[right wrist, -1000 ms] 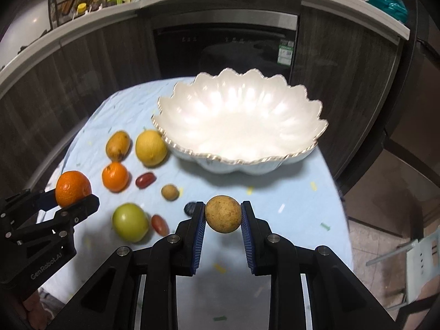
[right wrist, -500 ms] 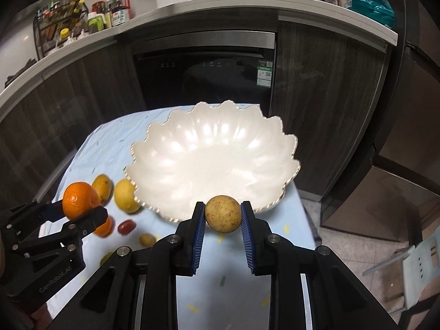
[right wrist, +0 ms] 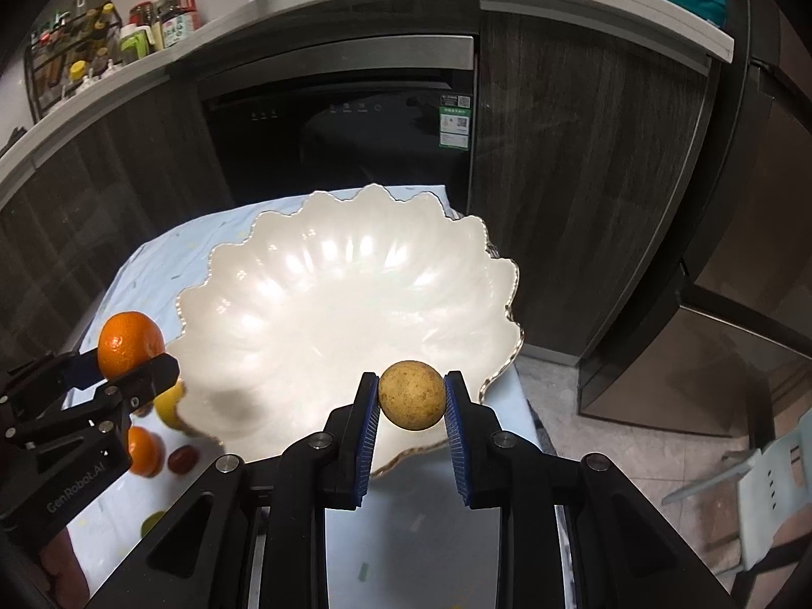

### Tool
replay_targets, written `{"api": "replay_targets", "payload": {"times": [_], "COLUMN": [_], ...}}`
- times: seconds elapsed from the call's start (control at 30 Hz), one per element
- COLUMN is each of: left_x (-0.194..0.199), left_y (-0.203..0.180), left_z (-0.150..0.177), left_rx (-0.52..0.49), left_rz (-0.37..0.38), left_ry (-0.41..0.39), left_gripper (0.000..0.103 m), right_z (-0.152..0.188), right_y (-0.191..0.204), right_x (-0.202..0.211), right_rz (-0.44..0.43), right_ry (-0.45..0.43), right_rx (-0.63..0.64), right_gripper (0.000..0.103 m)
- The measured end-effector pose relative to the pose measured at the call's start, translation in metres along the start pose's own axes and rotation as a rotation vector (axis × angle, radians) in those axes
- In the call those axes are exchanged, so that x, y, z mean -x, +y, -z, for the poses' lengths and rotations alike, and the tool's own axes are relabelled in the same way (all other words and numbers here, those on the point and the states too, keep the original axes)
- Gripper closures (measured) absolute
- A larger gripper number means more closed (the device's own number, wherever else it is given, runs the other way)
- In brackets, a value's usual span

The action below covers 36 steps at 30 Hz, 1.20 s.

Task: Organize fruits
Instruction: 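Carry the mandarin and brown fruit over the white bowl with both tools, then open the left tool dropping the mandarin while the right tool drops the brown fruit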

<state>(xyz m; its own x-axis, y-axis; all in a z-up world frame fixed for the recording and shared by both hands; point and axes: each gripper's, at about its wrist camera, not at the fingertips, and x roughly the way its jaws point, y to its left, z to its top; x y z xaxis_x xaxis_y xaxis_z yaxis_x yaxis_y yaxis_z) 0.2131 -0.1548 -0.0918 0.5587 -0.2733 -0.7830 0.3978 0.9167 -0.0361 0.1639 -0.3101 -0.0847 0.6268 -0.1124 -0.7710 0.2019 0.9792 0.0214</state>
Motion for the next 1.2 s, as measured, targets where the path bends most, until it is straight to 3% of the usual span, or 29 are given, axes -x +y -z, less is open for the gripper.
{"api": "replay_targets", "payload": {"times": [0.53,0.6,0.63,0.67,0.83,1.2], "left_x": [-0.034,-0.032,-0.03,-0.028,-0.021,0.003], "left_y": [0.001,0.001,0.001,0.001,0.006,0.021], "left_z": [-0.004,-0.004,-0.004,-0.004,-0.005,0.002], "left_rx": [0.005,0.001,0.002,0.004,0.018,0.052], "left_rz": [0.019,0.014,0.008,0.007,-0.014,-0.055], "left_ry": [0.076,0.065,0.057,0.048,0.039,0.02], "left_gripper": [0.059,0.045,0.039,0.038,0.032,0.027], "right_z": [-0.005,-0.006,-0.006,-0.006,-0.008,-0.008], "right_y": [-0.007,-0.007,-0.008,-0.008,-0.008,0.01], "right_x": [-0.032,-0.033,-0.033,-0.032,-0.024,0.001], "right_rz": [0.002,0.0,0.005,0.011,0.04,0.044], "right_ry": [0.061,0.066,0.062,0.06,0.03,-0.02], "right_rx": [-0.016,-0.024,-0.029,-0.032,-0.043,-0.009], "right_gripper": [0.075,0.068,0.059,0.052,0.039,0.036]}}
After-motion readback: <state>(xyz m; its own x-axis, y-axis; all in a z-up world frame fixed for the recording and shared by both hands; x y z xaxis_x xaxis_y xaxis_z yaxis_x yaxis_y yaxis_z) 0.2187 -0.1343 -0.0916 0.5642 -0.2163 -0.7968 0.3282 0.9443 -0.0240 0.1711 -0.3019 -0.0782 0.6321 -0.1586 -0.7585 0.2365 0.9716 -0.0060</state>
